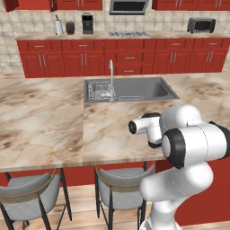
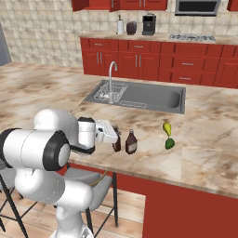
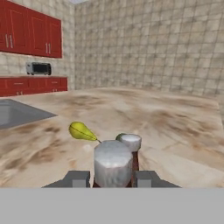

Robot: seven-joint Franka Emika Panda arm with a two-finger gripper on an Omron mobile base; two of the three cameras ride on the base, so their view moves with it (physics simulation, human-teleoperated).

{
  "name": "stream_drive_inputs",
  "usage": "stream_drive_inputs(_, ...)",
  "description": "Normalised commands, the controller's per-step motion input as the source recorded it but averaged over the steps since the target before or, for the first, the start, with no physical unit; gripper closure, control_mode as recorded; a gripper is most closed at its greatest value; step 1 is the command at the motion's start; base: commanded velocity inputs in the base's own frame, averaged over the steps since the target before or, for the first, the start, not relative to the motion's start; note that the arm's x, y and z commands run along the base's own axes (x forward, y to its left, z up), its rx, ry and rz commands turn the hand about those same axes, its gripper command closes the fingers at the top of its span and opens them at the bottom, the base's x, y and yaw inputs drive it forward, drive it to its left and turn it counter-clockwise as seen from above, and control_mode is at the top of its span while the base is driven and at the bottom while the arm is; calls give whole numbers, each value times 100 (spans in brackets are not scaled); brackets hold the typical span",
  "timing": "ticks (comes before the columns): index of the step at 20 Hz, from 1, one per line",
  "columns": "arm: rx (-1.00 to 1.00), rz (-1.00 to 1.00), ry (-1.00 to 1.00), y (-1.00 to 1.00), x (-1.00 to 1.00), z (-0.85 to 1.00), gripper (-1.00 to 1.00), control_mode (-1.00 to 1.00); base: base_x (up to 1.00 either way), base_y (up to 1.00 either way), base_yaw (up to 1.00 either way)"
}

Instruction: Move the ketchup and ketchup from the cabinet to the dining counter.

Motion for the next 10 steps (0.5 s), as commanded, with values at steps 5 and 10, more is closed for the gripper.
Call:
stream_drive_inputs(5, 0, 0, -8, 0, -7, -26, -100, -100, 0, 0, 0)
stream_drive_inputs(10, 0, -1, -9, 0, -12, -25, -100, -100, 0, 0, 0)
